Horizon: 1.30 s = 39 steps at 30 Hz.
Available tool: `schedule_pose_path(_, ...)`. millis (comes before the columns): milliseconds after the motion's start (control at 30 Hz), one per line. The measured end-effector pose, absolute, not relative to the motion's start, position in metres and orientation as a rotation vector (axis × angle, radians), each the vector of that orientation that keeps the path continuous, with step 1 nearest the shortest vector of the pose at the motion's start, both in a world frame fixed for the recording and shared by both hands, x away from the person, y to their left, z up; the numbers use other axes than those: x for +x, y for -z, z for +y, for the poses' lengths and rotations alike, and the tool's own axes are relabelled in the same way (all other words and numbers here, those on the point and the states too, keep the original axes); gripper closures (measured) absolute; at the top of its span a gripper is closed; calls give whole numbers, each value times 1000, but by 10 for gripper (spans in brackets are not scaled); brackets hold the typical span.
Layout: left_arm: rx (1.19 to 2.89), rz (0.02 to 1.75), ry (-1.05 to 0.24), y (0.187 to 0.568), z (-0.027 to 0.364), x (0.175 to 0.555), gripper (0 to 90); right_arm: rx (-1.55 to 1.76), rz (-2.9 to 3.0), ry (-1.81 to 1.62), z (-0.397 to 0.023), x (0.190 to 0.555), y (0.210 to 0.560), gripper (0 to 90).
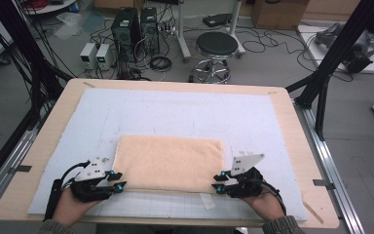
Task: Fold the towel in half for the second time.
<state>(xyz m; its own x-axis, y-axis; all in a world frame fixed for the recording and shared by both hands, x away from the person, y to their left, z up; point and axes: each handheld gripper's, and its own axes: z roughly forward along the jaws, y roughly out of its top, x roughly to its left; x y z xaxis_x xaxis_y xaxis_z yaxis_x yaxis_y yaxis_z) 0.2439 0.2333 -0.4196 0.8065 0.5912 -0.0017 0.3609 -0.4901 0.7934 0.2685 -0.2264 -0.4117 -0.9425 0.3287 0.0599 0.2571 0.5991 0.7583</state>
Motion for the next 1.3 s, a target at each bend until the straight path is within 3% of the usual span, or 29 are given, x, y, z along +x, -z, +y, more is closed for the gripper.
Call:
schedule_pose_path(233,2055,762,-441,403,239,272,495,607,2628,-1284,-223,304,394,506)
schedule_pose_path(533,2017,874,-503,398,228,343,463,772,2556,-1205,-218,364,398,367)
schedule_pose_path(867,2016,1033,-338,435,232,386,399,909,2638,-1160,-218,405,435,292)
schedule_pose_path(1033,2004,1032,-234,443,234,390,456,896,2693,-1209,-217,407,440,443)
schedule_pose_path(1133,2003,1004,-188,443,234,390,599,865,2734,-1239,-215,407,440,598)
schedule_pose_path(1200,2024,982,-209,441,232,388,699,840,2759,-1257,-214,406,439,710)
schedule_pose_path(1300,2052,964,-307,434,228,383,773,778,2749,-1206,-210,401,431,779)
